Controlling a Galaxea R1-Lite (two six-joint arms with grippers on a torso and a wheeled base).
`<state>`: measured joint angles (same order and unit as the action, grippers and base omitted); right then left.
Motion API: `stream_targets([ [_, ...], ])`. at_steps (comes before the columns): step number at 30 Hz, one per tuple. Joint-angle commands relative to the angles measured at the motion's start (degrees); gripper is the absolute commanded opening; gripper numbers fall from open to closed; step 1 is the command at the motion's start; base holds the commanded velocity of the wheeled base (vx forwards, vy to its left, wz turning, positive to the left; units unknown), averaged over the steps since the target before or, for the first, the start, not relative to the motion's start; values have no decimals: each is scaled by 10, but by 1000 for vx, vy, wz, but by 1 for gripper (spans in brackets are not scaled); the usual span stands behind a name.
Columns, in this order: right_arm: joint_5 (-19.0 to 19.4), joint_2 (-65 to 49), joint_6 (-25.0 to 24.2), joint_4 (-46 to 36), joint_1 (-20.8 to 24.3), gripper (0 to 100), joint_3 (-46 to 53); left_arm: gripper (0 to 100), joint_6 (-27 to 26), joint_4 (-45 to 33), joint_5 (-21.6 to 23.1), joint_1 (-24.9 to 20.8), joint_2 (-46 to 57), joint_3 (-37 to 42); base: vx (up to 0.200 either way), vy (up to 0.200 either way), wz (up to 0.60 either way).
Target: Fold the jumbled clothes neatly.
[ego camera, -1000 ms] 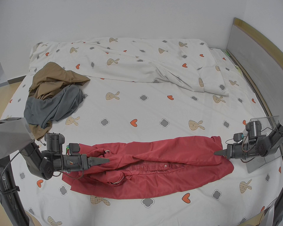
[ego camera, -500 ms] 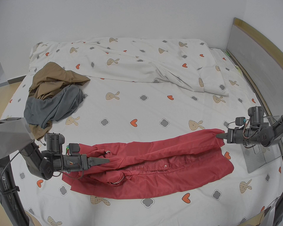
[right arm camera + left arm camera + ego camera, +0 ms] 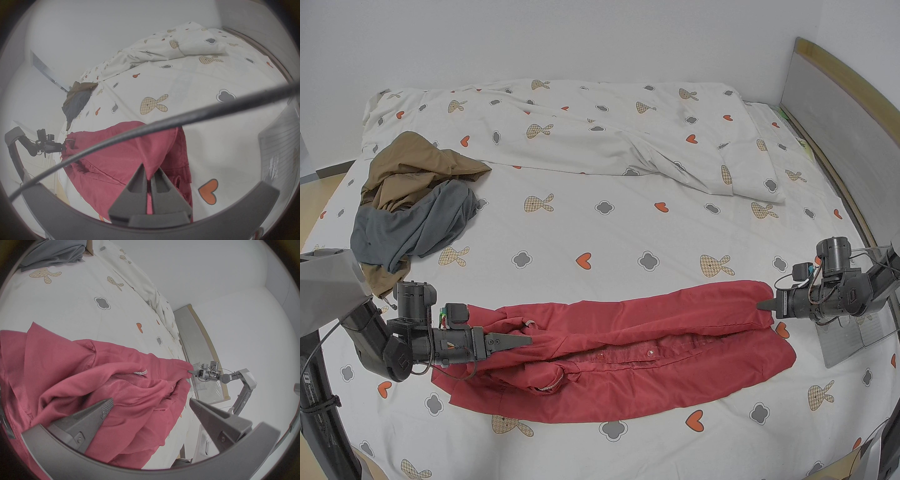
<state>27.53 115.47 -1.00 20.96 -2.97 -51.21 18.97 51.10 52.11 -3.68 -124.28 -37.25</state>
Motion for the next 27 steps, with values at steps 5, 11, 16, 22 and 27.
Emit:
stream_targets([
  [5, 0, 5, 13, -3, -10, 0, 11, 100, 0, 0, 0, 0, 4, 0, 0, 0, 0],
  [11, -10, -23, 13, 1, -6, 100, 30, 100, 0, 0, 0, -1, 15, 4, 0, 0, 0],
  [16, -35, -89, 12, 1, -11, 100, 52, 100, 0, 0, 0, -5, 41, 16, 0, 0, 0],
  [22, -33, -144, -3, 1, 4, 100, 62, 100, 0, 1, 1, -17, 85, 33, 0, 0, 0],
  [27, -29, -142, -107, 6, 102, 100, 59, 100, 2, 1, 1, -27, 122, 45, 0, 0, 0],
])
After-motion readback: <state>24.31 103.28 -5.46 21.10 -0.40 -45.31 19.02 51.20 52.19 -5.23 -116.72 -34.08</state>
